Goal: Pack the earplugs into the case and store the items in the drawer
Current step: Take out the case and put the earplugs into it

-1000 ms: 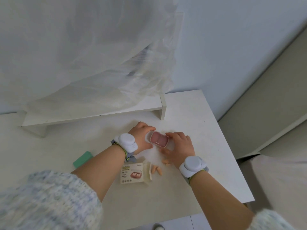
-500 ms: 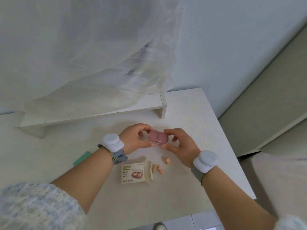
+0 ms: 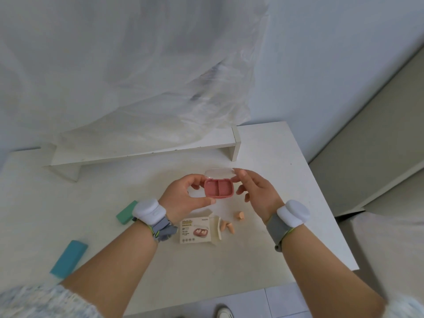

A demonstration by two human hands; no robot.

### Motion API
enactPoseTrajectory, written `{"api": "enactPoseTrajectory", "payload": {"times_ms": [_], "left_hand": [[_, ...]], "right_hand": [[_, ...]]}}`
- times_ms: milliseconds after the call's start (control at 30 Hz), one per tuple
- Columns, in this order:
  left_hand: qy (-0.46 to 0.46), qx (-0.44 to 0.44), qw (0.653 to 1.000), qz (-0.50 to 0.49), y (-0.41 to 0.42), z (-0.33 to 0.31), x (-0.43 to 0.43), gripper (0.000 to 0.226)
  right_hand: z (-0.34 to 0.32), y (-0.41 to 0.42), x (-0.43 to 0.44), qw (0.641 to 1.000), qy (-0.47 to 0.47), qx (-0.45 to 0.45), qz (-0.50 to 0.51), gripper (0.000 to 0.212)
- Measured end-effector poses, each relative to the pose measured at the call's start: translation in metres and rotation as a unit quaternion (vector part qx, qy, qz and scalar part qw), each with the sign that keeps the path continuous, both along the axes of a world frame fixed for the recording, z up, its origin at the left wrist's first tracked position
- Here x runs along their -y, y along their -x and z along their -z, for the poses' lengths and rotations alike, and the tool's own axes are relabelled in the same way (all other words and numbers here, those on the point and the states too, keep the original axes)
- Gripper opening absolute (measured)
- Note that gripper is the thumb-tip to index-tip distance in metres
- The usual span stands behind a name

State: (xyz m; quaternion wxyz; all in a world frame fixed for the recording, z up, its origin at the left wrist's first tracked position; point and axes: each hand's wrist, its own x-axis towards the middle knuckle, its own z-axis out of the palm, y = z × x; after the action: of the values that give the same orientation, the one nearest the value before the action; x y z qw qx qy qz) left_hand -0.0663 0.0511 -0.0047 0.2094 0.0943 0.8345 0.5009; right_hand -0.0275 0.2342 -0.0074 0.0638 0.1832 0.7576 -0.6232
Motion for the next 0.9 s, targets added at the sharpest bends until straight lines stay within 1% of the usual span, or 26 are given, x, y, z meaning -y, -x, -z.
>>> {"api": "enactPoseTrajectory", "payload": {"times_ms": [33,67,133,167,233,300,433,567,633,700,800,900], "left_hand": [[-0.004,0.002,1.0,-0.007,-0.002,0.0,0.002,0.038],[-0.008,0.003,1.0,-0.012,-0.002,0.0,0.003,0.037],[-0.011,0.002,1.0,-0.02,-0.006,-0.002,0.006,0.039],[-0.01,0.0,1.0,-0.021,-0.007,-0.002,0.007,0.039],[-0.008,0.0,1.0,-0.023,-0.01,-0.002,0.008,0.038],[-0.004,0.002,1.0,-0.024,-0.012,-0.001,0.008,0.037],[0.004,-0.002,1.0,-0.025,-0.016,0.0,0.008,0.036],[0.004,-0.003,1.0,-0.022,-0.019,-0.001,0.009,0.037],[0.005,-0.004,1.0,-0.02,-0.019,0.0,0.009,0.038],[0.005,-0.002,1.0,-0.02,-0.019,0.001,0.008,0.039],[0.003,0.0,1.0,-0.021,-0.019,0.003,0.006,0.039],[0.007,-0.003,1.0,-0.02,-0.018,0.003,0.005,0.037]], "right_hand": [[0.003,-0.003,-0.003,1.0,-0.013,-0.002,0.004,0.019],[0.008,-0.007,-0.008,0.999,-0.046,-0.002,0.002,0.015],[0.017,-0.019,-0.015,0.99,-0.136,0.01,-0.027,0.012],[0.02,-0.026,-0.017,0.985,-0.164,0.021,-0.047,0.012],[0.026,-0.037,-0.017,0.978,-0.186,0.043,-0.086,0.016],[0.032,-0.043,-0.015,0.969,-0.215,0.044,-0.116,0.02],[0.039,-0.041,-0.011,0.96,-0.256,0.03,-0.112,0.017],[0.039,-0.041,-0.011,0.967,-0.24,0.021,-0.084,0.012],[0.035,-0.042,-0.013,0.978,-0.201,0.017,-0.047,0.009],[0.031,-0.044,-0.014,0.988,-0.155,0.01,-0.002,0.013],[0.023,-0.042,-0.012,0.993,-0.105,-0.015,0.046,0.015],[0.01,-0.035,-0.007,0.996,-0.059,-0.049,0.054,0.019]]}}
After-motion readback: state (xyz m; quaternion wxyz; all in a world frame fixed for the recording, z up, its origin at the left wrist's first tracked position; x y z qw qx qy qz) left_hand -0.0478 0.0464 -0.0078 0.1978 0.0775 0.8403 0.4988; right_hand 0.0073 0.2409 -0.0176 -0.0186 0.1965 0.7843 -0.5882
